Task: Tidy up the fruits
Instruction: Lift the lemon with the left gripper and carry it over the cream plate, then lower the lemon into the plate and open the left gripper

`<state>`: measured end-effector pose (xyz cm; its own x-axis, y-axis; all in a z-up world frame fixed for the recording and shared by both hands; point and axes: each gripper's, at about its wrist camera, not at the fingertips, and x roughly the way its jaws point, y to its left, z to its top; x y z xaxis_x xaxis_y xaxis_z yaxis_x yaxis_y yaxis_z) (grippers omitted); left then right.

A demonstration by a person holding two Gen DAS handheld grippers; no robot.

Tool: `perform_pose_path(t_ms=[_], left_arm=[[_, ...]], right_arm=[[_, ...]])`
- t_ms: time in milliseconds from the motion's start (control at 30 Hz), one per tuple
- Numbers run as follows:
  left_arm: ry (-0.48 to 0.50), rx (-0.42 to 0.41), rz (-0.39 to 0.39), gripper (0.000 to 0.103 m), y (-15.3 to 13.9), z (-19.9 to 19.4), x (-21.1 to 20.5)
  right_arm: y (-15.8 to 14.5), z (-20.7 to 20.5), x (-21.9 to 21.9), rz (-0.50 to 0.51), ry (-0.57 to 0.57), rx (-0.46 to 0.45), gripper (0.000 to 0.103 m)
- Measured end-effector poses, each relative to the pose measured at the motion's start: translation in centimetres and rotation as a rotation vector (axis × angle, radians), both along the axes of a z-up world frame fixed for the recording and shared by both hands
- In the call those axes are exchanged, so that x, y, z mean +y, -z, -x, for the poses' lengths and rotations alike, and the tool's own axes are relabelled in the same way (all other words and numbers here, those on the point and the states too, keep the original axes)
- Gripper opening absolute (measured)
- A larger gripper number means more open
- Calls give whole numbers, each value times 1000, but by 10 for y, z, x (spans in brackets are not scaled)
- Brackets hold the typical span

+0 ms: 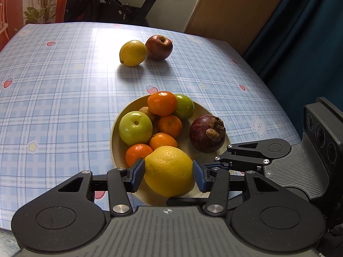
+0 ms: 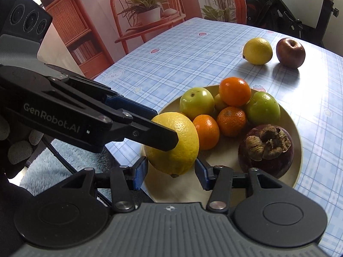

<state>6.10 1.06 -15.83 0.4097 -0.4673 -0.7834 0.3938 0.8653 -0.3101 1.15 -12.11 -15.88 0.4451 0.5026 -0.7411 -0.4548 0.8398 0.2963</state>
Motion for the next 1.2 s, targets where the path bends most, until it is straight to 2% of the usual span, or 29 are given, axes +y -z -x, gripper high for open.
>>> perform_pose_path(t_ms=[400, 567, 1000, 1200], left_arm=[[-14, -2, 6, 50, 5, -4, 4], [-51, 11, 13, 50, 9, -11, 11], [-69, 8, 16, 50, 10, -20, 14], [-93, -30, 9, 49, 4, -19, 16]], right_arm=[[8, -11, 6, -9, -5, 46, 50], [7, -18, 12, 2, -20, 44, 49], [12, -28, 15, -8, -3, 53, 50], [4, -21, 4, -26, 14, 42, 50]])
